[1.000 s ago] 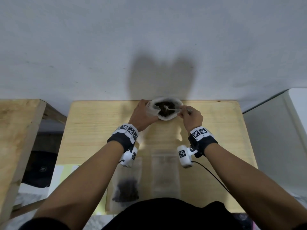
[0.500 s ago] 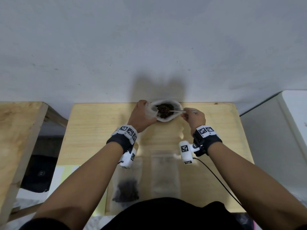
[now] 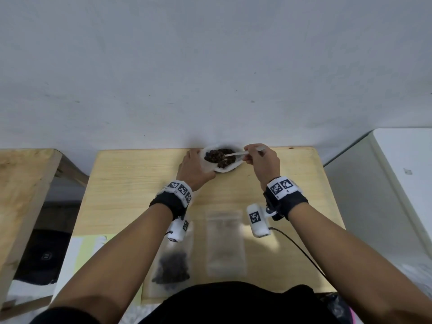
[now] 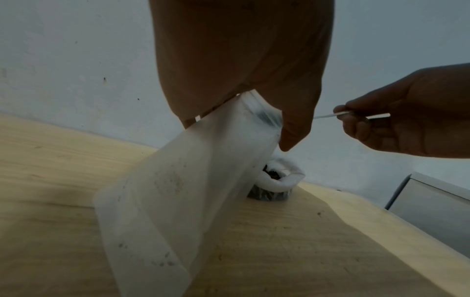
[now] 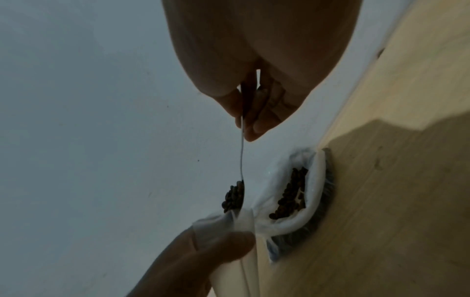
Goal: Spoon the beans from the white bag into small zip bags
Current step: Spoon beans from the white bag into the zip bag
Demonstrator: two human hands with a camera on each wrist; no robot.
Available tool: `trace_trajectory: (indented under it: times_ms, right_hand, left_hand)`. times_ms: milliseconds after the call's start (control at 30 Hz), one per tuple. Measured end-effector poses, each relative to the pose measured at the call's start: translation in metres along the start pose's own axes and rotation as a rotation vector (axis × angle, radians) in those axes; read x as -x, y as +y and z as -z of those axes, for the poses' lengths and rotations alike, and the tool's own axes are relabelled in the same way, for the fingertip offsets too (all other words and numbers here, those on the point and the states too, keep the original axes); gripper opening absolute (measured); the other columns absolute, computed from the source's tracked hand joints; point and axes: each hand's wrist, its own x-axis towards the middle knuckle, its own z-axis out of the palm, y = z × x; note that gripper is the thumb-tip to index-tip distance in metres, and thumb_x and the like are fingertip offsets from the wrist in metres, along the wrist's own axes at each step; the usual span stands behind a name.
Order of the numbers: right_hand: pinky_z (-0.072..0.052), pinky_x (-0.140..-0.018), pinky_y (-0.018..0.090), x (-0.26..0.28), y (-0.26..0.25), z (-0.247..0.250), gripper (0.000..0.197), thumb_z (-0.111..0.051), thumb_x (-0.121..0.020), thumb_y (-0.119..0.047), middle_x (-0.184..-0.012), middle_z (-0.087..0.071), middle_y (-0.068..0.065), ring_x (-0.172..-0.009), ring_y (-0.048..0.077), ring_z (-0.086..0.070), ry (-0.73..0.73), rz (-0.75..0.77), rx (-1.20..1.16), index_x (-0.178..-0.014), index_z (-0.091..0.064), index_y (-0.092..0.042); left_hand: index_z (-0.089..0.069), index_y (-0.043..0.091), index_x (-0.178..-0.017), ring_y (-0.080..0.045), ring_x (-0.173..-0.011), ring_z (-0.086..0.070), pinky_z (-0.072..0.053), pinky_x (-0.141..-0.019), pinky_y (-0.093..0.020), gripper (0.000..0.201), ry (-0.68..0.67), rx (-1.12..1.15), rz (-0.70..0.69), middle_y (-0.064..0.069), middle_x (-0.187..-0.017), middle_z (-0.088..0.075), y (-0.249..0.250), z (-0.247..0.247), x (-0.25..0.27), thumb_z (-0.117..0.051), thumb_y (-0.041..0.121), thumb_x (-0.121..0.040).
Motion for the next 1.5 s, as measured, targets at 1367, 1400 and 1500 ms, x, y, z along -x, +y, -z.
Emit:
trace_trajectory:
  times_ms: [1367,1400,1500]
  right_hand:
    - [-0.057,-0.089,0.044,-0.037,0.049,-0.039,0.012,-0.066,-0.085,-0.032,-0.075,-0.076,-0.001,-0.083,0.02,-0.073,-0.032,-0.335,0.047,-0.081,-0.075,-0.026]
    - [-0.057,-0.089,0.042,-0.037,0.05,-0.035,0.012,-0.065,-0.087,-0.028,-0.073,-0.076,-0.002,-0.081,0.018,-0.074,-0.011,-0.341,0.012,-0.082,-0.075,-0.026]
    - [-0.057,-0.091,0.039,-0.033,0.049,-0.024,0.018,-0.061,-0.088,-0.022,-0.073,-0.076,0.0,-0.081,0.018,-0.074,0.057,-0.358,-0.079,-0.079,-0.075,-0.028]
  left_hand:
    - [-0.043,0.01,-0.131,-0.021,-0.108,-0.053,-0.042,-0.082,-0.026,0.068,-0.027,0.155,-0.044,-0.005,-0.126,-0.05,-0.025,0.0,-0.024,-0.078,0.024,-0.074]
    - [-0.042,0.011,-0.131,-0.022,-0.108,-0.053,-0.042,-0.082,-0.027,0.069,-0.027,0.145,-0.046,-0.005,-0.126,-0.05,-0.024,0.001,-0.024,-0.077,0.025,-0.074]
    - [-0.041,0.013,-0.129,-0.024,-0.108,-0.052,-0.048,-0.086,-0.036,0.073,-0.023,0.128,-0.019,-0.004,-0.124,-0.048,-0.022,0.001,-0.02,-0.072,0.037,-0.067]
